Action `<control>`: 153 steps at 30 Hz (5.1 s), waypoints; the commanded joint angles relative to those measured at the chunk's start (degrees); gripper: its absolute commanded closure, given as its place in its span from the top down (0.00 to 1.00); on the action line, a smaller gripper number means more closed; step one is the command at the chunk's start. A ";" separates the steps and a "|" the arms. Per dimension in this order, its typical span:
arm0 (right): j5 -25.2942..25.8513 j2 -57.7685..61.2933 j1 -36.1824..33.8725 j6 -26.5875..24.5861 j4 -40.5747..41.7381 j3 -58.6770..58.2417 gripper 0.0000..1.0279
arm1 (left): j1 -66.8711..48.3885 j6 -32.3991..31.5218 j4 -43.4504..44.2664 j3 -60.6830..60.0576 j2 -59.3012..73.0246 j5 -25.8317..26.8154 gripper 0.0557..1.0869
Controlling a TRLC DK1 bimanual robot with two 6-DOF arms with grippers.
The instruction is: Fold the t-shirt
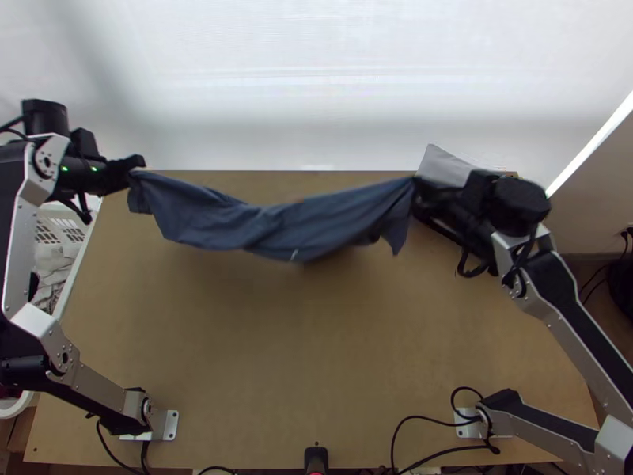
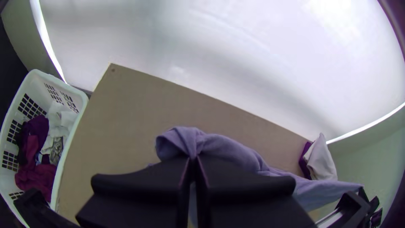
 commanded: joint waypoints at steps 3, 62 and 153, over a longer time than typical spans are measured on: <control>0.45 1.87 -2.96 -2.95 5.69 5.16 0.03 | 2.30 -3.87 0.76 8.33 3.25 -0.67 0.04; 2.03 -4.20 3.55 0.13 0.42 -14.71 0.03 | -3.50 -1.67 -5.48 10.97 40.07 10.32 0.62; 6.43 2.13 -2.61 -14.02 12.28 7.71 0.03 | -0.68 -1.23 3.30 17.65 7.29 -11.13 0.04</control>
